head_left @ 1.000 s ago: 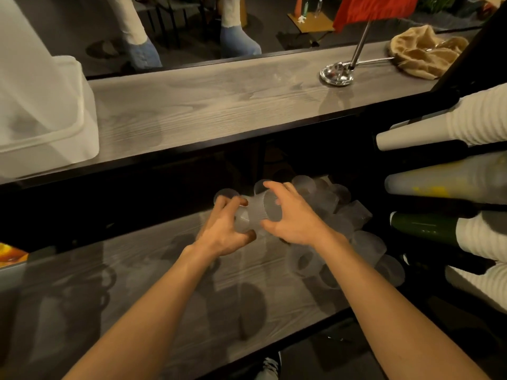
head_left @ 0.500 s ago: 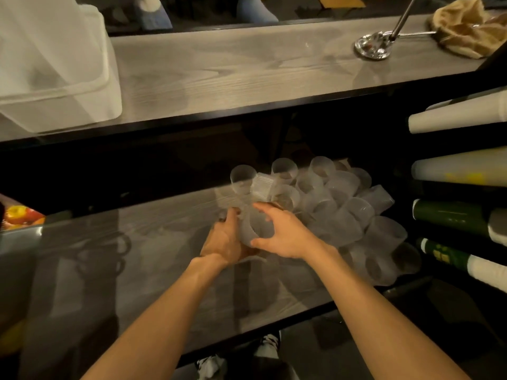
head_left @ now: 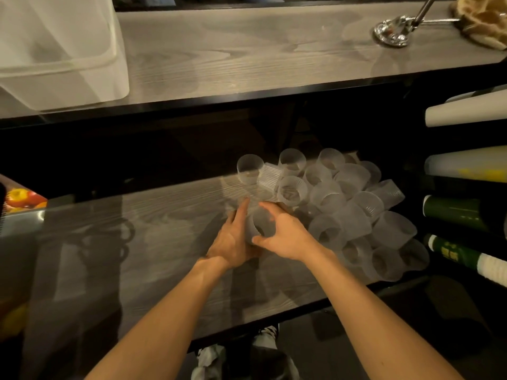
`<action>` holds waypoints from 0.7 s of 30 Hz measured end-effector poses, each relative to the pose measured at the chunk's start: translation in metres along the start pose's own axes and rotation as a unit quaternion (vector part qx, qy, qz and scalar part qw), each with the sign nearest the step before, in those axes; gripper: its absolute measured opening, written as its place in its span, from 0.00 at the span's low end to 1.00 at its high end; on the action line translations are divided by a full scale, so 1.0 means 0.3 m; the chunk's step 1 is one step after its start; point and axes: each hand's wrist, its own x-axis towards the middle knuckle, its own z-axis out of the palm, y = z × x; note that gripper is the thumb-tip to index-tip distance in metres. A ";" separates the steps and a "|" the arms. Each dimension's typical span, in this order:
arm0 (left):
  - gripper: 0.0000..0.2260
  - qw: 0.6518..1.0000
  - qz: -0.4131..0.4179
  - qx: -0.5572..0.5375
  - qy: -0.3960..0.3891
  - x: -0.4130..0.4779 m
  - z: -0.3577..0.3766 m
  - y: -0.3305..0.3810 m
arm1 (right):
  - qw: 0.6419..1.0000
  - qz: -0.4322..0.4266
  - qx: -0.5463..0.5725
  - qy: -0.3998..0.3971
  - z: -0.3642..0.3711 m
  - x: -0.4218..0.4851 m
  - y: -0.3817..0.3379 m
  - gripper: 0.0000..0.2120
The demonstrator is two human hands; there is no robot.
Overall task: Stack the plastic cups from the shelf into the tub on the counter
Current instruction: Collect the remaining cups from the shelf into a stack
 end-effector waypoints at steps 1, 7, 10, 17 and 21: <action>0.59 1.000 -0.002 0.001 -0.010 0.002 0.002 -0.007 | 1.000 -0.005 -0.009 0.006 0.006 0.003 -0.004 0.44; 0.60 0.999 0.007 0.002 -0.032 0.019 0.004 -0.044 | 0.998 0.006 -0.057 -0.017 0.064 0.028 0.024 0.53; 0.59 0.998 0.012 0.018 -0.058 0.027 -0.005 -0.056 | 0.996 0.046 -0.069 -0.040 0.064 0.034 0.034 0.58; 0.25 0.993 0.003 -0.002 0.116 0.096 -0.039 -0.042 | 0.992 0.064 0.054 0.096 0.014 0.088 0.053 0.30; 0.22 0.989 0.013 -0.025 0.144 0.167 -0.077 0.034 | 0.981 0.072 0.092 0.157 -0.050 0.145 0.036 0.20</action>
